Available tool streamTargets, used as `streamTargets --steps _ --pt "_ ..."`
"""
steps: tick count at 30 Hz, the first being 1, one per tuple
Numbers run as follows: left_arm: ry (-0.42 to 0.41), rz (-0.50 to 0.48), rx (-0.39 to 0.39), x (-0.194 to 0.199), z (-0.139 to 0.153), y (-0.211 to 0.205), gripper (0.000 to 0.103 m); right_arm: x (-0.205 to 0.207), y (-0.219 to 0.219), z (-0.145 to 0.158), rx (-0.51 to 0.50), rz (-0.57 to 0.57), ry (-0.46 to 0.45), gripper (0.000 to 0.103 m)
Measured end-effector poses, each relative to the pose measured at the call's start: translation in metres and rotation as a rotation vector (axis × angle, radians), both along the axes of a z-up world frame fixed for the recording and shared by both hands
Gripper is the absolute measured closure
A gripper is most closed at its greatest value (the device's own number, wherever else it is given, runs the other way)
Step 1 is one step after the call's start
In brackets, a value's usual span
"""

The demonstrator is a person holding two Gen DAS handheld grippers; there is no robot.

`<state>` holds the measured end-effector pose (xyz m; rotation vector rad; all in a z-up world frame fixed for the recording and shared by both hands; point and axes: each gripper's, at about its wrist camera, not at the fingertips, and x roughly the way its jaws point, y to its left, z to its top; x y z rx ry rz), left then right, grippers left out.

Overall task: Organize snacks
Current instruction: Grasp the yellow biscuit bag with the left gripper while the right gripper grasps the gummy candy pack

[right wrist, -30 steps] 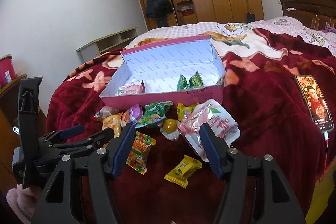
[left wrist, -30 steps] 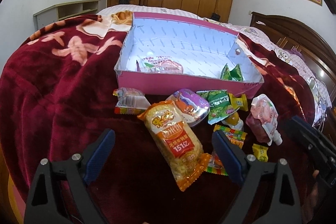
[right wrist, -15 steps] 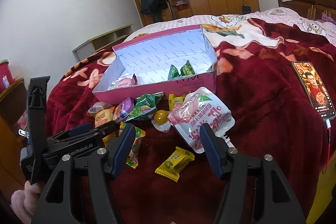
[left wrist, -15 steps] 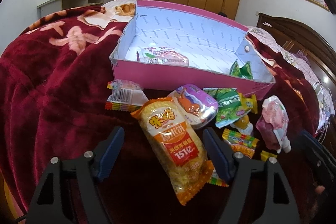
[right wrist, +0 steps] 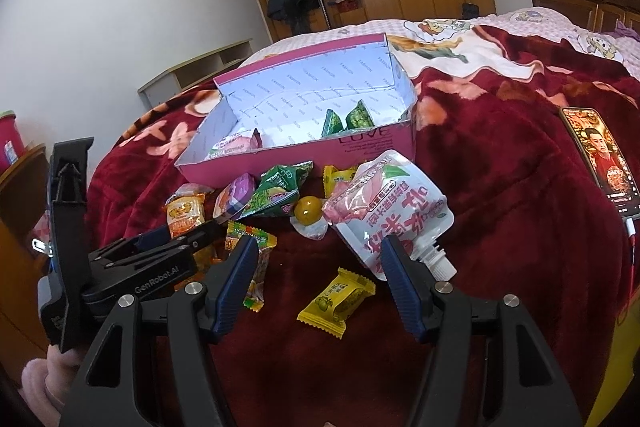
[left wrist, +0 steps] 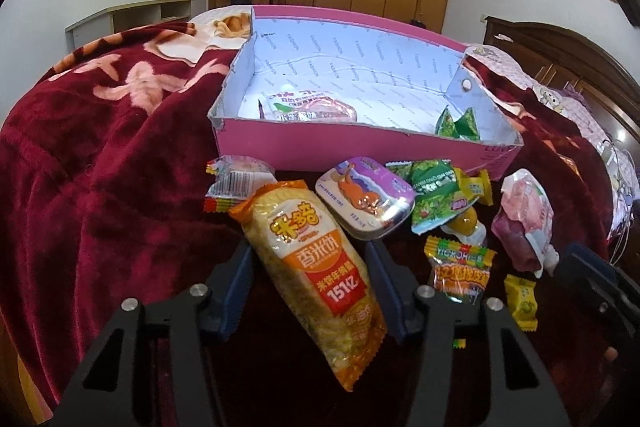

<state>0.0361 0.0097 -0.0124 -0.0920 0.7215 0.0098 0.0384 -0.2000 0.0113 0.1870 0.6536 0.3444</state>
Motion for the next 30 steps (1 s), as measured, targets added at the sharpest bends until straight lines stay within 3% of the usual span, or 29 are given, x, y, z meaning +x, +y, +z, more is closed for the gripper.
streamTargets --steps 19,30 --pt "-0.012 -0.016 -0.029 -0.017 -0.001 0.013 0.045 0.003 0.008 -0.025 -0.038 -0.008 0.093 0.038" --pt "-0.032 -0.030 -0.053 -0.027 0.008 0.018 0.045 0.002 0.028 -0.017 -0.015 0.052 0.067 0.038"
